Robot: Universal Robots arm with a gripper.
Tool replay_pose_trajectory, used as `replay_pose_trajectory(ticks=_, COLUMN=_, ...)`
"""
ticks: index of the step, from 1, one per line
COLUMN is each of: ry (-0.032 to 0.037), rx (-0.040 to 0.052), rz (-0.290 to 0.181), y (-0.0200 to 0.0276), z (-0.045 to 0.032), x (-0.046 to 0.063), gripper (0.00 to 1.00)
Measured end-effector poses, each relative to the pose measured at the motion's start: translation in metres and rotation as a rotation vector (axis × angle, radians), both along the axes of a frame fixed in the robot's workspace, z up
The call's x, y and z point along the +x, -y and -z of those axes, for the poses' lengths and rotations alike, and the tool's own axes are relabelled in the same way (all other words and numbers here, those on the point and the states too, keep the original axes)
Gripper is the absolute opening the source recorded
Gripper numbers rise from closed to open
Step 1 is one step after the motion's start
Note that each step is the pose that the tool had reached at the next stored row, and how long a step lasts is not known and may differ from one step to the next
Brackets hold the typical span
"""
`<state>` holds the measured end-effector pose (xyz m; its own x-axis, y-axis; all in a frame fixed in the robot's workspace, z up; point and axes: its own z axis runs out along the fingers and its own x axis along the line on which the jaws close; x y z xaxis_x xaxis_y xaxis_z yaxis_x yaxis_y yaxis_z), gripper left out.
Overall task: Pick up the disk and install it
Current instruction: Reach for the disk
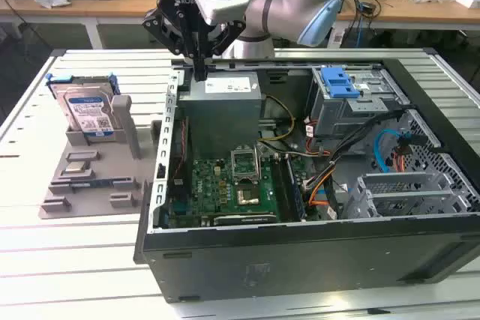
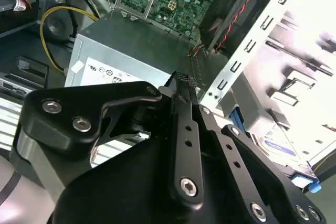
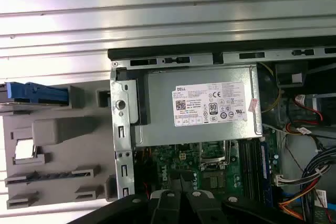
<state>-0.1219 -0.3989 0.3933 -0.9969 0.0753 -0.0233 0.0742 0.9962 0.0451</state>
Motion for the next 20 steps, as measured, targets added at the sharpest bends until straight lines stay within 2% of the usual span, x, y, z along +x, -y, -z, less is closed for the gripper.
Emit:
replay_pose_trajectory(ticks=9, ry=0.0000, rx=0.0000, rz=0.000, y=-0.0002, z=0.0000, x=-0.020, gripper=0.11)
replay_pose_trajectory(ticks=11, ry=0.0000, rx=0.0000, rz=0.000, y=-0.0002, z=0.0000, x=-0.028, gripper=0.11)
replay_pose_trajectory(ticks=18, ry=0.0000, rx=0.0000, rz=0.000, y=-0.0003, z=0.0000, x=-0.046, gripper=0.11)
replay_pose_trajectory(ticks=20, ry=0.0000, rx=0.0000, rz=0.000, y=-0.0003, z=0.0000, x=-0.056, gripper=0.11)
